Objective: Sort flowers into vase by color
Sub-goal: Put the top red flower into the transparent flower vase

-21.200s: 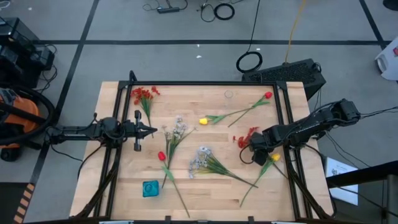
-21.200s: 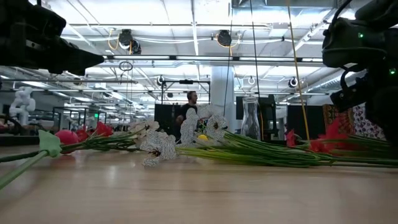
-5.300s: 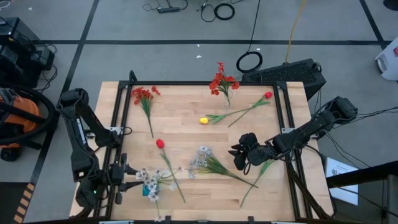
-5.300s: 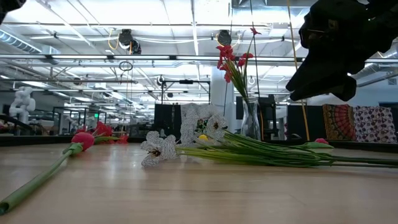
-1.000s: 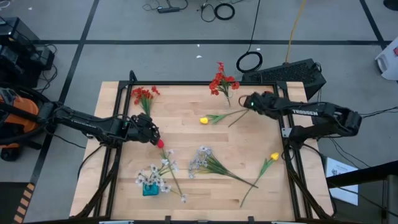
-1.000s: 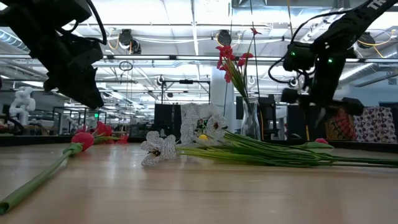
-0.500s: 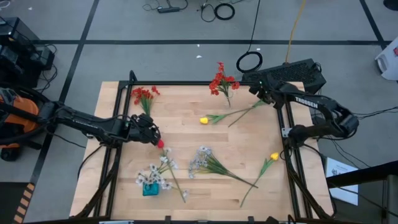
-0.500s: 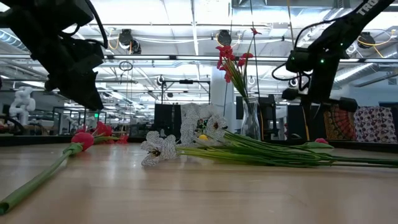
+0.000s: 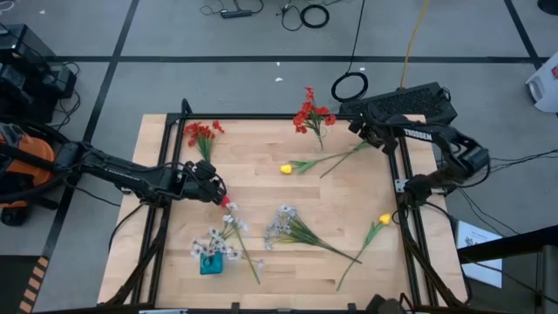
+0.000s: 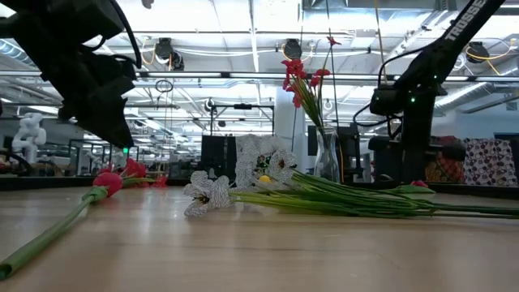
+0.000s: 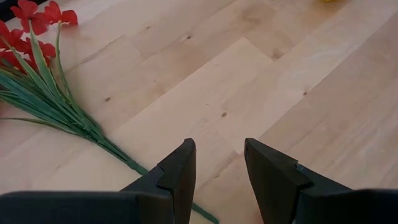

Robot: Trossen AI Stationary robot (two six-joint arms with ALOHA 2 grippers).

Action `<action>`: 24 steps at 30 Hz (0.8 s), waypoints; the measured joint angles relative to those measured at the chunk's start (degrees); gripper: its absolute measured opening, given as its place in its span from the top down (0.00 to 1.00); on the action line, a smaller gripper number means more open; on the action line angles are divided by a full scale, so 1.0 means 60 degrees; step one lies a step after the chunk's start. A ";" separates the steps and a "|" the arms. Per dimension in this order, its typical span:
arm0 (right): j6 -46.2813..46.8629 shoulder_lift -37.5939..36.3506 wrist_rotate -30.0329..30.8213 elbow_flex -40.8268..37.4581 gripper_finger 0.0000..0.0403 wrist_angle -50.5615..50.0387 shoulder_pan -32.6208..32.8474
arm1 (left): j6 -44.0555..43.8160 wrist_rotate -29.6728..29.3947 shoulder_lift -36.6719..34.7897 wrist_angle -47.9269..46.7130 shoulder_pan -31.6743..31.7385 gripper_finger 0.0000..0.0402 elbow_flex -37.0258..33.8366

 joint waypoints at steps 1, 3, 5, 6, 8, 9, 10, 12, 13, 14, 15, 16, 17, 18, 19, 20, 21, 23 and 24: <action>-0.0084 0.0099 0.0002 0.0000 0.69 0.0049 -0.0049 | 0.0000 0.0000 0.0000 0.0004 0.0000 0.64 0.0000; -0.0148 0.0264 0.0001 0.0011 0.67 0.0173 -0.0116 | -0.0003 0.0002 0.0000 0.0001 0.0000 0.64 0.0000; -0.0295 0.0406 0.0014 0.0109 0.66 0.0440 -0.0183 | -0.0003 0.0000 0.0000 0.0001 0.0000 0.64 0.0000; -0.0239 0.0448 0.0063 0.0165 0.66 0.0447 -0.0206 | -0.0003 0.0000 0.0000 0.0001 0.0002 0.64 0.0000; -0.0041 0.0540 0.0118 0.0231 0.67 0.0279 -0.0229 | -0.0003 0.0000 0.0000 0.0001 0.0001 0.64 0.0000; -0.0031 0.0587 0.0118 0.0274 0.67 0.0208 -0.0229 | -0.0003 0.0000 0.0000 0.0004 0.0000 0.64 0.0000; -0.0079 0.0602 0.0098 0.0297 0.68 0.0148 -0.0231 | -0.0004 0.0000 0.0000 0.0001 0.0000 0.64 0.0000; -0.0234 0.0667 0.0046 0.0374 0.69 -0.0013 -0.0229 | -0.0007 -0.0002 0.0000 0.0004 0.0002 0.64 0.0000; -0.0276 0.0718 0.0014 0.0420 0.70 -0.0116 -0.0229 | -0.0007 0.0000 0.0000 0.0004 0.0000 0.64 0.0000; -0.0288 0.0744 -0.0038 0.0423 0.71 -0.0196 -0.0229 | -0.0007 0.0000 0.0000 0.0004 0.0000 0.64 0.0000; -0.0292 0.0766 -0.0114 0.0423 0.72 -0.0230 -0.0225 | -0.0009 -0.0004 0.0000 0.0012 0.0004 0.64 0.0000; -0.0272 0.0829 -0.0216 0.0433 0.73 -0.0197 -0.0216 | -0.0007 0.0000 0.0000 0.0021 0.0004 0.64 0.0000; -0.0272 0.0911 -0.0288 0.0441 0.74 -0.0148 -0.0171 | -0.0007 0.0000 0.0000 0.0024 0.0000 0.64 0.0000; -0.0272 0.0997 -0.0385 0.0441 0.76 -0.0147 -0.0127 | -0.0008 -0.0004 0.0000 0.0037 0.0004 0.64 0.0000; -0.0272 0.1085 -0.0439 0.0441 0.77 -0.0135 -0.0058 | -0.0011 -0.0004 0.0000 0.0075 0.0004 0.64 0.0000; -0.0272 0.1187 -0.0419 0.0441 0.78 -0.0059 0.0018 | -0.0011 -0.0004 0.0000 0.0098 0.0004 0.64 0.0000; -0.0272 0.1282 -0.0350 0.0454 0.79 0.0006 0.0096 | -0.0011 -0.0004 0.0000 0.0096 0.0000 0.64 0.0000; -0.0272 0.1464 -0.0290 0.0470 0.82 0.0136 0.0201 | -0.0009 -0.0004 0.0000 0.0094 0.0003 0.64 0.0000; -0.0272 0.1535 -0.0268 0.0470 0.84 0.0168 0.0239 | -0.0010 -0.0004 0.0000 0.0093 0.0000 0.64 0.0000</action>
